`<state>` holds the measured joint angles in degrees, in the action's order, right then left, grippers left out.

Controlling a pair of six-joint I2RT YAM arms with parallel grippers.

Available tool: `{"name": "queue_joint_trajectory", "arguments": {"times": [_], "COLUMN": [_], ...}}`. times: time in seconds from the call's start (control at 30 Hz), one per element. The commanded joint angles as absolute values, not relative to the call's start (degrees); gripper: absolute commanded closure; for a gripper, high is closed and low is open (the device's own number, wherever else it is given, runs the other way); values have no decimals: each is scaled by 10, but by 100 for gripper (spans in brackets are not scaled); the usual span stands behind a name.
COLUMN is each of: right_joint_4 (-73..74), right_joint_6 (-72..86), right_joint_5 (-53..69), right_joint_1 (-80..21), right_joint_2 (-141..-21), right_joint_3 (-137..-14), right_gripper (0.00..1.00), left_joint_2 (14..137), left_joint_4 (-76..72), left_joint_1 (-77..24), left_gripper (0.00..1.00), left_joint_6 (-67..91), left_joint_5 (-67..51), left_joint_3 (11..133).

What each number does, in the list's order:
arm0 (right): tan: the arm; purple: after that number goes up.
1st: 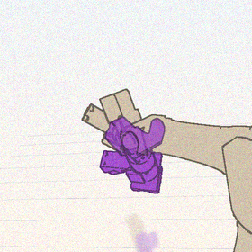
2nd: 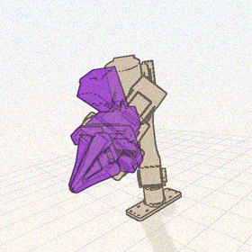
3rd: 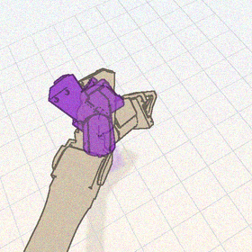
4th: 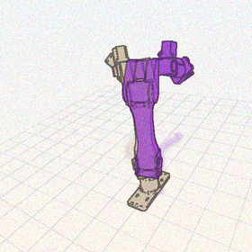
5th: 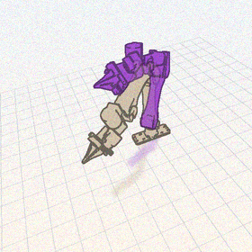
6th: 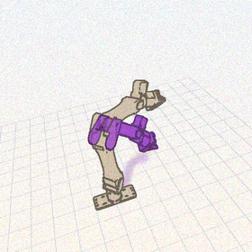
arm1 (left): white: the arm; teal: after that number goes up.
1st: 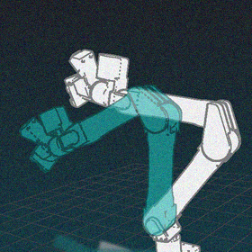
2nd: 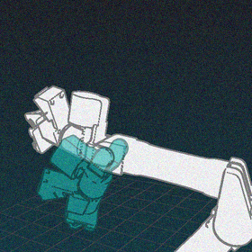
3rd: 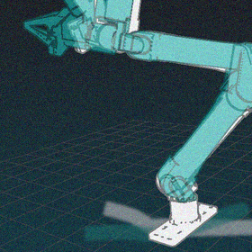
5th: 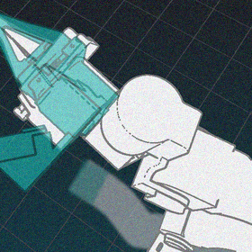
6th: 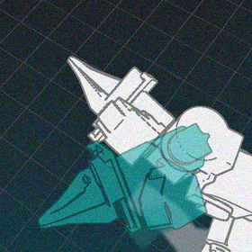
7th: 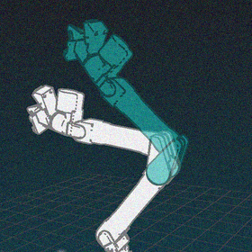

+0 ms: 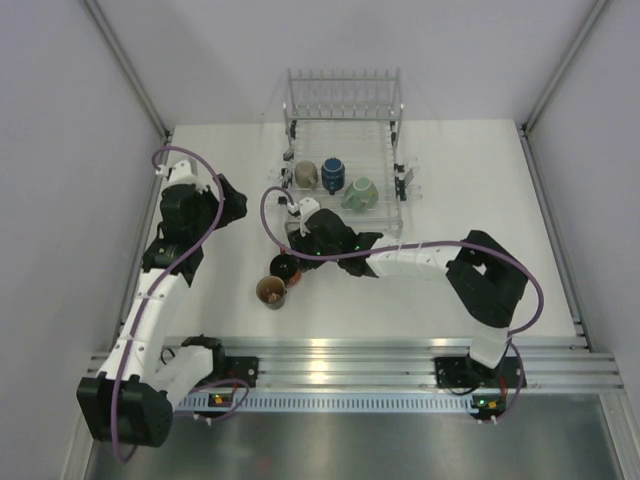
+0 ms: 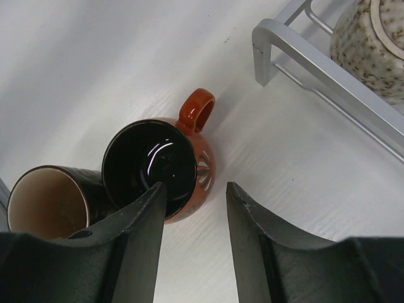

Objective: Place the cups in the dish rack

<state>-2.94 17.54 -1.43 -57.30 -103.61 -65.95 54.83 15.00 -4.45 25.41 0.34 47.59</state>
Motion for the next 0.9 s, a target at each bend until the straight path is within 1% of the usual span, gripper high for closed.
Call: {"name": "queue_joint_trajectory", "arguments": {"times": [0.0,0.3,0.5,0.53,0.57,0.63,0.67,0.73,0.77,0.8,0.87], "right_joint_4": [-26,0,76,90,97,105,108,114,115,117,118], "right_joint_6": [168,158,146,145,145,147,148,150,152,153,156], "right_joint_5": [-13,-40,-92,-101,-111,-128,-133,-145,-150,-161,-181], "right_joint_1": [-586,-593,-599,-601,-603,-604,-604,-604,-604,-604,-604], "right_joint_2": [-1056,-1093,-1126,-1130,-1135,-1137,-1137,-1136,-1131,-1129,-1119], "right_joint_3": [-699,-729,-767,-777,-780,-782,-782,-780,-779,-777,-769], "right_gripper": [57,57,61,63,70,76,84,92,97,100,100], "left_joint_2": [536,540,540,540,539,539,540,540,541,542,547], "left_joint_4": [135,136,136,136,136,136,136,136,137,135,133], "left_joint_1": [-39,-35,-34,-34,-34,-33,-33,-33,-33,-33,-33], "left_gripper": [10,10,10,10,10,10,10,10,10,10,9], "left_joint_6": [258,257,257,257,257,256,256,256,256,256,257], "left_joint_5": [-21,-28,-33,-32,-33,-32,-33,-34,-34,-34,-38], "left_joint_3": [471,471,472,473,473,473,474,475,475,475,477]}}
